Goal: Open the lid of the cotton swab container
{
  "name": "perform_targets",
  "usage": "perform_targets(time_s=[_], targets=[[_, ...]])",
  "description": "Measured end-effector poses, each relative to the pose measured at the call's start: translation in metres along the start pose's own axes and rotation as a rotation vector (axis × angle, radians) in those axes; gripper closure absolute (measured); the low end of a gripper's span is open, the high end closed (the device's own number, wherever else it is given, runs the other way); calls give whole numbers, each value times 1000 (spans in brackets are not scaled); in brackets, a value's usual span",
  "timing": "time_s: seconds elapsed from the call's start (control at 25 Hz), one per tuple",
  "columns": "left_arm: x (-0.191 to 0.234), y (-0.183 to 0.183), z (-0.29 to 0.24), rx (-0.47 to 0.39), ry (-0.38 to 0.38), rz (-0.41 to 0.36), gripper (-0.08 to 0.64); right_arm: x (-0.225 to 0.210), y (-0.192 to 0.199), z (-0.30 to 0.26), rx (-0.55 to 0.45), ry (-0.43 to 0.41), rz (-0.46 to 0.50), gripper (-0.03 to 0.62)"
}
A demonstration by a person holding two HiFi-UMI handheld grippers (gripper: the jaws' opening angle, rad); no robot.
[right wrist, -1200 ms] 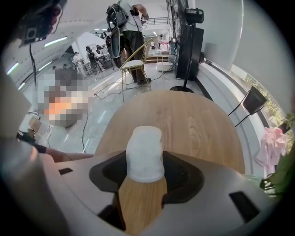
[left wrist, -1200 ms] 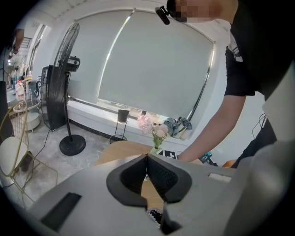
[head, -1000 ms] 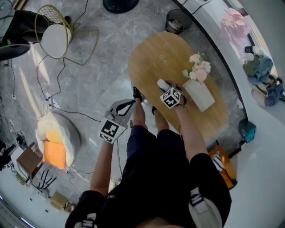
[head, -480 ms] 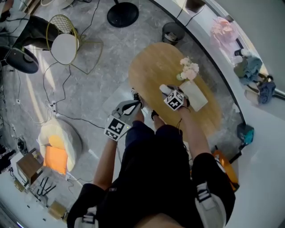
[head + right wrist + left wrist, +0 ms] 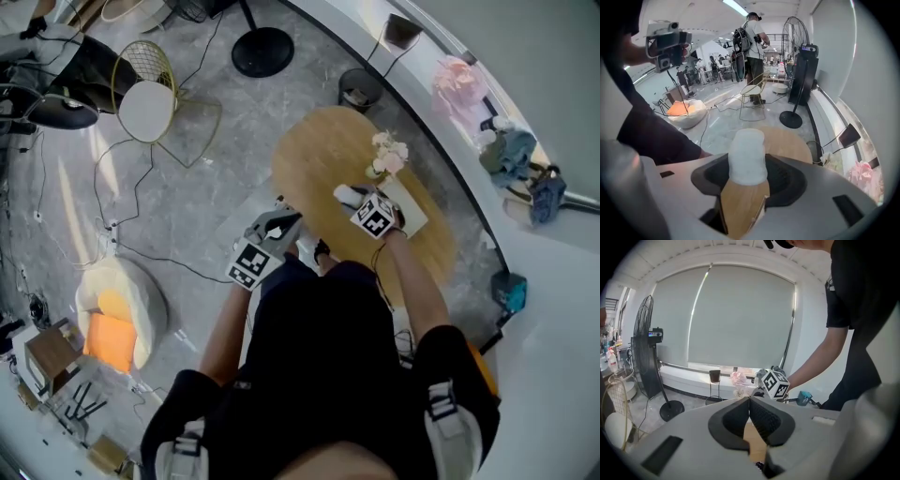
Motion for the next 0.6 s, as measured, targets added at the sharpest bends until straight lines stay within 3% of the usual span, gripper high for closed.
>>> perform_targets(time_s=[0.6], targets=[[-16, -10, 19, -47, 38, -24, 535, 35, -86, 113, -84, -106, 178, 382]])
Point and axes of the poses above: the fingertips, and each gripper's own axes: z backward along the fingers, x to its left, y out of its underside, the point moved 5 cm from there along z, backward along the fingers, and after that the axes turned 2 degrees about y, right-handed, at the moved point
